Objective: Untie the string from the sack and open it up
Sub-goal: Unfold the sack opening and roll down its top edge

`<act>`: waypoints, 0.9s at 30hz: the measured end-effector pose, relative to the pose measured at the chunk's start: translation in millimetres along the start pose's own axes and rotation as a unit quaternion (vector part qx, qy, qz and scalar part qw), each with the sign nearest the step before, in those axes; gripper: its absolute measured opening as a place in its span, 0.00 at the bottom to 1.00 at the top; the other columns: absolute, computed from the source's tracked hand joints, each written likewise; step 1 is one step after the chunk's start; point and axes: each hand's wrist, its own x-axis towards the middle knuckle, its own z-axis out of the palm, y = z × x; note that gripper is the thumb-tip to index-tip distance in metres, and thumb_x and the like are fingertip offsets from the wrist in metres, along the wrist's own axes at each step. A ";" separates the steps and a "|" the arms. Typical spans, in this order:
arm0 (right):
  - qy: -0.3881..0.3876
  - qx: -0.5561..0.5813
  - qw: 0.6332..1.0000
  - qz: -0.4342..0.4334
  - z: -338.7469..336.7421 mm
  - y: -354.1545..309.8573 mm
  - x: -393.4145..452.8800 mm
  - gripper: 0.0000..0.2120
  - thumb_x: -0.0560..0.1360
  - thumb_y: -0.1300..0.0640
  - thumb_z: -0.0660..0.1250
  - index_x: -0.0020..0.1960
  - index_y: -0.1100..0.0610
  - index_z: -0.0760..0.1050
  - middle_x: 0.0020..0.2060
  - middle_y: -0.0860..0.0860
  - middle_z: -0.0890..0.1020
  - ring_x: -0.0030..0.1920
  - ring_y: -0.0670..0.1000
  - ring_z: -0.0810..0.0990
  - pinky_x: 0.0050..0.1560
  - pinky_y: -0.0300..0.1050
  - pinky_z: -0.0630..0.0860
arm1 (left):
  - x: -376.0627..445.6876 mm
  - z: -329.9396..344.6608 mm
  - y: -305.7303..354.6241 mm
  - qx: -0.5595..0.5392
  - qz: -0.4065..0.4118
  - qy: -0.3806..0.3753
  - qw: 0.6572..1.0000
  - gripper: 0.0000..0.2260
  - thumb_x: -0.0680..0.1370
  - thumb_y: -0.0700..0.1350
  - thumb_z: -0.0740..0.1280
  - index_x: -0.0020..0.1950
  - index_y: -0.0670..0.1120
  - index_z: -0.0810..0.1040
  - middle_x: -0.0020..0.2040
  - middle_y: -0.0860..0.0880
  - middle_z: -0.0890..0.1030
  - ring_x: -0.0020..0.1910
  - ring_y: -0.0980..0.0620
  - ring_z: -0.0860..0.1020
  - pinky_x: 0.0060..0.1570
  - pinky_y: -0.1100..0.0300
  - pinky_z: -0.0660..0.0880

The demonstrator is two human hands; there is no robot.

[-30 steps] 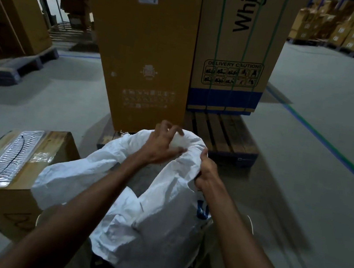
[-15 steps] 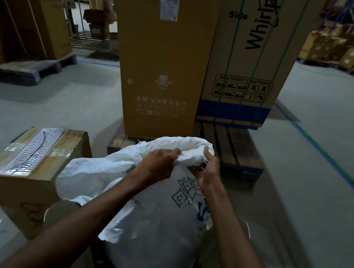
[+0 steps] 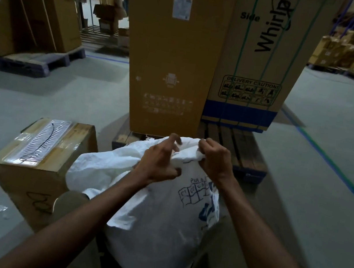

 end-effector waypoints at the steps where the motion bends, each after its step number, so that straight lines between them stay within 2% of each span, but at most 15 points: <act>1: 0.012 -0.006 1.000 0.003 -0.1 4.6 -2.2 0.07 0.71 0.57 0.73 0.43 0.57 0.75 0.37 0.53 0.79 0.34 0.53 0.78 0.31 0.48 0.78 | -8.5 2.9 -7.6 0.035 0.000 -0.002 0.999 0.27 0.65 0.47 0.75 0.59 0.52 0.67 0.51 0.51 0.81 0.43 0.47 0.79 0.39 0.54 0.77; 3: 0.021 -0.053 0.998 -0.003 3.7 10.1 -7.9 0.09 0.67 0.61 0.74 0.41 0.56 0.74 0.35 0.52 0.78 0.33 0.53 0.78 0.29 0.47 0.76 | -20.1 6.7 -21.5 0.081 0.033 0.018 0.996 0.20 0.66 0.41 0.75 0.53 0.49 0.70 0.46 0.47 0.80 0.39 0.42 0.80 0.34 0.52 0.77; 5: 0.008 -0.072 0.997 -0.012 5.8 7.0 -9.9 0.12 0.62 0.62 0.74 0.43 0.55 0.75 0.37 0.51 0.78 0.37 0.55 0.79 0.33 0.47 0.76 | -21.0 7.0 -29.4 0.094 0.089 0.055 0.990 0.15 0.66 0.33 0.71 0.46 0.45 0.73 0.41 0.44 0.77 0.36 0.41 0.78 0.27 0.51 0.76; 8: -0.095 0.038 0.995 0.007 0.9 -8.5 1.1 0.28 0.60 0.48 0.75 0.58 0.50 0.74 0.55 0.49 0.77 0.58 0.52 0.74 0.59 0.52 0.69 | -11.6 2.1 -34.6 0.148 0.191 0.097 0.966 0.08 0.68 0.31 0.63 0.42 0.41 0.76 0.39 0.42 0.75 0.38 0.44 0.72 0.22 0.53 0.71; 9: -0.134 0.088 0.987 0.012 -0.1 -12.9 5.8 0.33 0.60 0.45 0.76 0.63 0.48 0.72 0.60 0.48 0.75 0.62 0.50 0.70 0.63 0.51 0.65 | -8.4 1.5 -36.2 0.164 0.233 0.099 0.953 0.07 0.70 0.32 0.62 0.42 0.41 0.77 0.39 0.42 0.75 0.40 0.45 0.71 0.22 0.54 0.70; 11: -0.186 0.109 0.977 0.000 -0.6 -21.1 14.6 0.33 0.62 0.44 0.79 0.64 0.45 0.73 0.59 0.45 0.78 0.60 0.48 0.73 0.62 0.49 0.67 | -4.7 3.1 -36.3 0.188 0.308 0.086 0.928 0.07 0.73 0.32 0.63 0.44 0.41 0.79 0.39 0.42 0.75 0.40 0.46 0.70 0.23 0.55 0.68; 13: -0.191 0.079 0.978 -0.021 2.8 -26.9 20.5 0.24 0.63 0.51 0.79 0.56 0.48 0.76 0.48 0.45 0.81 0.49 0.49 0.79 0.51 0.47 0.77 | -3.9 7.1 -35.0 0.180 0.340 0.075 0.920 0.08 0.73 0.31 0.66 0.49 0.42 0.77 0.39 0.42 0.75 0.40 0.46 0.70 0.24 0.56 0.67; 15: -0.189 0.071 0.979 -0.035 6.8 -32.6 22.8 0.17 0.63 0.56 0.77 0.48 0.51 0.74 0.39 0.47 0.80 0.39 0.50 0.78 0.38 0.50 0.79 | -6.7 9.8 -32.5 0.114 0.295 0.063 0.947 0.13 0.71 0.32 0.68 0.53 0.44 0.76 0.43 0.42 0.76 0.42 0.47 0.71 0.26 0.56 0.72; 17: -0.197 0.062 0.977 -0.056 12.8 -36.0 22.3 0.15 0.64 0.60 0.76 0.44 0.53 0.72 0.35 0.48 0.79 0.34 0.51 0.76 0.32 0.50 0.76 | -15.8 10.3 -33.8 -0.010 0.159 0.046 0.986 0.18 0.66 0.37 0.73 0.55 0.46 0.78 0.52 0.43 0.74 0.50 0.47 0.73 0.39 0.52 0.79; 18: -0.192 0.060 0.978 -0.063 16.8 -35.7 20.6 0.14 0.64 0.62 0.75 0.43 0.54 0.72 0.34 0.48 0.78 0.33 0.51 0.75 0.31 0.51 0.76 | -22.1 11.2 -37.6 -0.074 0.079 0.044 0.993 0.23 0.65 0.41 0.76 0.59 0.48 0.76 0.57 0.45 0.72 0.56 0.47 0.73 0.47 0.52 0.79; 19: -0.176 0.063 0.980 -0.063 20.0 -34.4 18.2 0.13 0.64 0.63 0.74 0.42 0.54 0.71 0.33 0.48 0.77 0.31 0.52 0.75 0.30 0.52 0.76 | -28.6 11.1 -41.6 -0.127 0.009 0.040 0.991 0.30 0.64 0.44 0.79 0.62 0.52 0.73 0.61 0.47 0.69 0.60 0.48 0.72 0.52 0.55 0.78; 21: -0.129 0.079 0.987 -0.049 24.2 -30.6 12.8 0.12 0.65 0.63 0.72 0.39 0.54 0.70 0.31 0.47 0.75 0.30 0.52 0.73 0.28 0.53 0.75 | -38.7 10.7 -52.0 -0.198 -0.092 -0.009 0.976 0.39 0.61 0.49 0.84 0.66 0.56 0.67 0.63 0.49 0.70 0.62 0.50 0.74 0.52 0.59 0.79; 23: -0.087 0.089 0.991 -0.038 26.0 -26.8 7.6 0.11 0.64 0.64 0.71 0.38 0.55 0.69 0.31 0.47 0.74 0.29 0.53 0.73 0.26 0.51 0.73 | -45.1 10.5 -60.6 -0.194 -0.118 -0.079 0.971 0.38 0.59 0.50 0.85 0.65 0.54 0.70 0.58 0.51 0.78 0.54 0.52 0.80 0.47 0.58 0.82; 24: -0.069 0.087 0.993 -0.037 27.0 -24.7 4.7 0.10 0.64 0.64 0.70 0.38 0.55 0.70 0.31 0.47 0.75 0.29 0.53 0.73 0.26 0.50 0.72 | -46.8 10.3 -63.1 -0.169 -0.108 -0.081 0.976 0.35 0.60 0.47 0.84 0.63 0.53 0.72 0.54 0.51 0.80 0.49 0.52 0.81 0.45 0.54 0.83; 27: -0.055 0.039 0.998 -0.009 25.2 -20.3 -1.3 0.11 0.64 0.63 0.71 0.42 0.55 0.71 0.35 0.49 0.78 0.32 0.56 0.77 0.27 0.49 0.72 | -40.9 4.8 -65.2 -0.050 -0.046 -0.005 0.998 0.27 0.65 0.38 0.77 0.61 0.49 0.74 0.53 0.48 0.81 0.46 0.49 0.80 0.46 0.49 0.82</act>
